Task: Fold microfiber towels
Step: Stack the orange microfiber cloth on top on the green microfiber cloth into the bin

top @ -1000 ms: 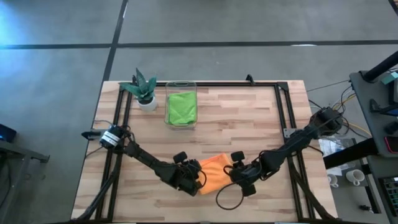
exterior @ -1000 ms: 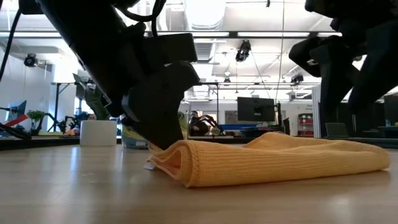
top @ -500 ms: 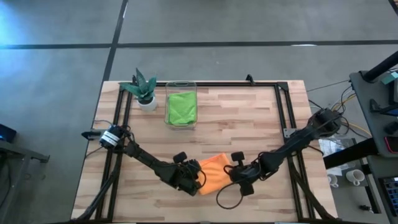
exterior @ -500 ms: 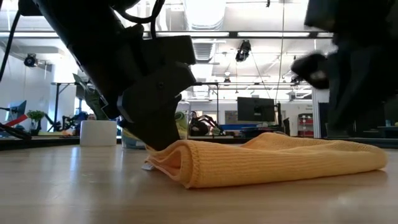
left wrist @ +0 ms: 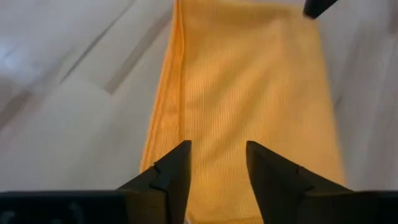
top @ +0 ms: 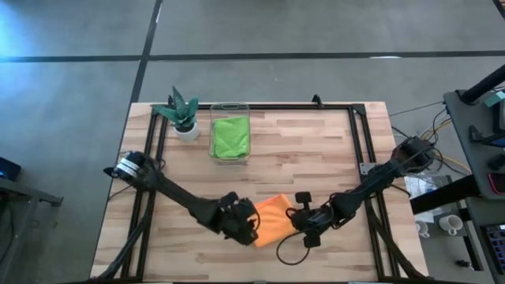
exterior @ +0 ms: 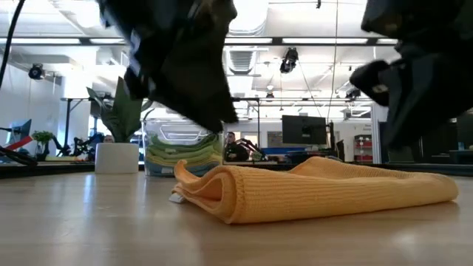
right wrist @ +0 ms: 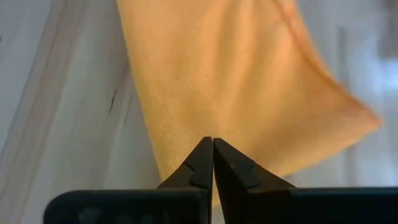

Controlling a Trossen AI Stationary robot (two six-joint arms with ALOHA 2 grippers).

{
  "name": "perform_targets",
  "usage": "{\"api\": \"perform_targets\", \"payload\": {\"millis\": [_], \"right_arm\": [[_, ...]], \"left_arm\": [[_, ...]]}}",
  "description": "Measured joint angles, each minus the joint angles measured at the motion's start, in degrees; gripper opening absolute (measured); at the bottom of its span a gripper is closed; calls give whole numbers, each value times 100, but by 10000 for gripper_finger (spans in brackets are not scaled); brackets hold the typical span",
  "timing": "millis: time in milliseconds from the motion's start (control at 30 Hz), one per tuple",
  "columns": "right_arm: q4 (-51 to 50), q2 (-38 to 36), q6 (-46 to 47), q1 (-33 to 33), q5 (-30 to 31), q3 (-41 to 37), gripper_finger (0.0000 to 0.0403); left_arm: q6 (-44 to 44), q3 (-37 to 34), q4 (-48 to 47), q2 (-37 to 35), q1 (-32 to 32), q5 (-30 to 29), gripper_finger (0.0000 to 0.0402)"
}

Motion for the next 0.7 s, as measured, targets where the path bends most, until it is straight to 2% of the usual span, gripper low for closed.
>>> {"api": "perform_targets", "payload": {"millis": [167, 333, 567, 700], "right_arm": [[-294, -134, -43, 60, 270, 237, 8], [-304, -219, 9, 180, 374, 337, 8], [-435, -240, 153, 218, 367, 344, 8], [-466, -239, 182, 218, 365, 346, 9]], "left_arm": [[-400, -34, -44, -369, 418, 353, 182], [-216, -38, -3, -342, 818, 905, 233], [22, 274, -64, -245, 1267, 1953, 240], [545, 569, -361, 112, 1445, 2079, 240]]}}
